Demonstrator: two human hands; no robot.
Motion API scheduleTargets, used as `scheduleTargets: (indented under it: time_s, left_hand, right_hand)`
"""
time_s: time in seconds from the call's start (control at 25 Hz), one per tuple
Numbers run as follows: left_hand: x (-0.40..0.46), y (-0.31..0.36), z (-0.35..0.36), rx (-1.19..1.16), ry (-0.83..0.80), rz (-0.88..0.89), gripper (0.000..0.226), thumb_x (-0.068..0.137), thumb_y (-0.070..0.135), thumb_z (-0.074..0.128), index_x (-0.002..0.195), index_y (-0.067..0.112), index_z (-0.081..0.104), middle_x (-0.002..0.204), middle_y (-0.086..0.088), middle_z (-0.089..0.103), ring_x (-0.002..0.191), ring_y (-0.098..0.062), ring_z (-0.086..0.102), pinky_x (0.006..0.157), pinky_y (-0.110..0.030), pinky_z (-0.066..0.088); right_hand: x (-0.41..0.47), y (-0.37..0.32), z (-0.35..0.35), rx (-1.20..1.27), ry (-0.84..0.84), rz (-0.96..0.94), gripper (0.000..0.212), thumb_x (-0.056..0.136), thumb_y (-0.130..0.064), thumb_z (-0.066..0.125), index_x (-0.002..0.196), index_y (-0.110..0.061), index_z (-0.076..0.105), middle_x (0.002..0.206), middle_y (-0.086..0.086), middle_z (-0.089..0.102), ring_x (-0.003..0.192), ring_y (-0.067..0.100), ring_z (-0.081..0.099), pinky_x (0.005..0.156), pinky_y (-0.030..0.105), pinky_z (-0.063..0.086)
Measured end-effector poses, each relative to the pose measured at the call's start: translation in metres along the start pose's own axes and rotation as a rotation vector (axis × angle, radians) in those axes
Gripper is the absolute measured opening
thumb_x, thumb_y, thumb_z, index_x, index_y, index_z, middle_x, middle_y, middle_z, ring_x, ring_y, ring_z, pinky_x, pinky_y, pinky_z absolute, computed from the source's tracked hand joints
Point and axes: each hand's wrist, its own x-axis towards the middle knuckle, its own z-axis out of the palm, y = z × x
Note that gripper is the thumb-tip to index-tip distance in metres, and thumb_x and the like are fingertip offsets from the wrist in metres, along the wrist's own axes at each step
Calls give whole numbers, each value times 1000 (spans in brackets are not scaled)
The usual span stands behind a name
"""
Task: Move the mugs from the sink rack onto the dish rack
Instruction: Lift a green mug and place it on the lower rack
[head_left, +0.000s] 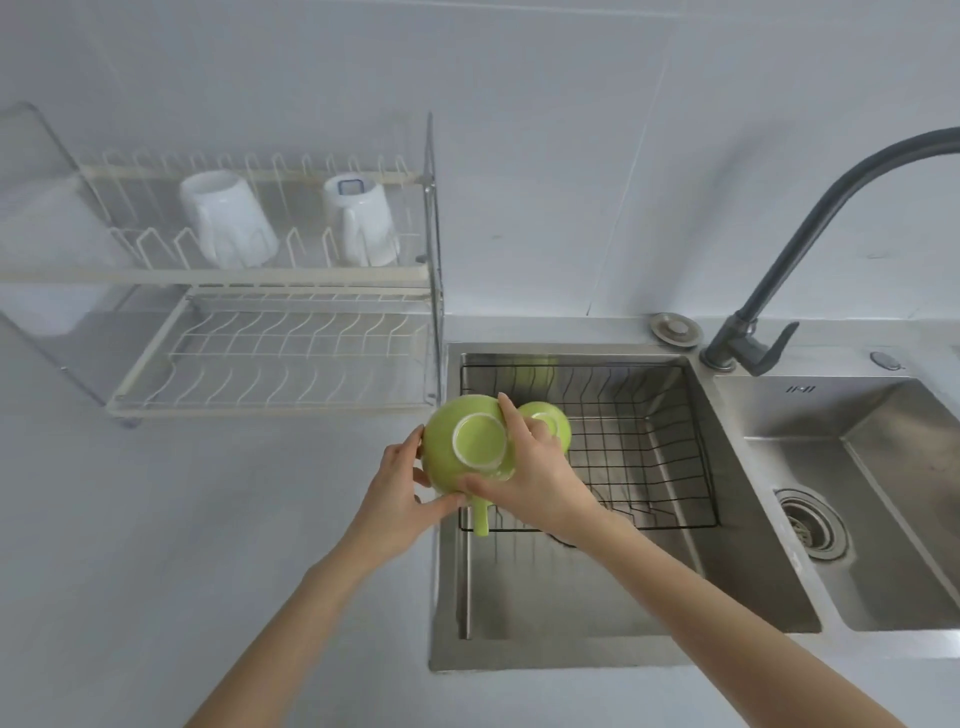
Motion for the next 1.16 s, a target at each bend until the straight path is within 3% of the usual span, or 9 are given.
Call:
scheduleTargets:
  time_s: [0.28, 0.4, 0.56, 0.84, 1.04, 1.16]
  left_hand:
    - [9, -46, -71, 58, 18, -9, 86, 74, 25, 73, 143, 17, 21, 132, -3, 36, 97, -14, 52, 64, -9, 41]
    - [21, -55, -97, 61, 14, 4, 89, 74, 23, 73, 144, 16, 20, 139, -3, 34, 96, -15, 53, 68, -14, 42]
    - [46, -59, -122, 81, 2, 35, 90, 72, 21, 75, 143, 18, 20, 137, -4, 40, 91, -16, 55, 79, -25, 40]
    - [110, -61, -146, 142, -23, 85, 88, 70, 24, 77, 141, 15, 27, 132, -11, 47, 88, -17, 56, 83, -25, 40]
    - [141, -66, -143, 173, -82, 60, 83, 71, 27, 75, 140, 13, 30, 133, -10, 49, 103, -24, 59, 83, -25, 38]
    - [150, -71, -137, 140, -102, 39, 77, 73, 25, 74, 138, 14, 33, 132, -10, 52, 96, -21, 58, 82, -25, 38]
  right_hand:
    - [26, -58, 54, -10, 13, -57, 97, 76, -38, 70, 147, -29, 4, 145, 13, 27, 134, 33, 25, 110, 43, 28]
    - [42, -78, 63, -13, 30, -53, 96, 76, -39, 70, 147, -29, 5, 145, 13, 28, 135, 33, 25, 110, 43, 28]
    - [68, -98, 67, -31, 48, -43, 95, 78, -37, 69, 147, -25, 5, 145, 14, 31, 133, 34, 27, 109, 44, 28]
    - [128, -115, 58, -80, 63, -1, 94, 78, -38, 68, 148, -22, 7, 143, 18, 35, 132, 37, 32, 109, 46, 31]
    - [162, -113, 54, -112, -1, 80, 94, 79, -38, 68, 147, -21, 5, 142, 21, 35, 133, 38, 31, 108, 45, 31]
    - [176, -109, 54, -136, -44, 122, 94, 79, -39, 66, 147, -19, 5, 142, 22, 36, 133, 37, 33, 107, 42, 32]
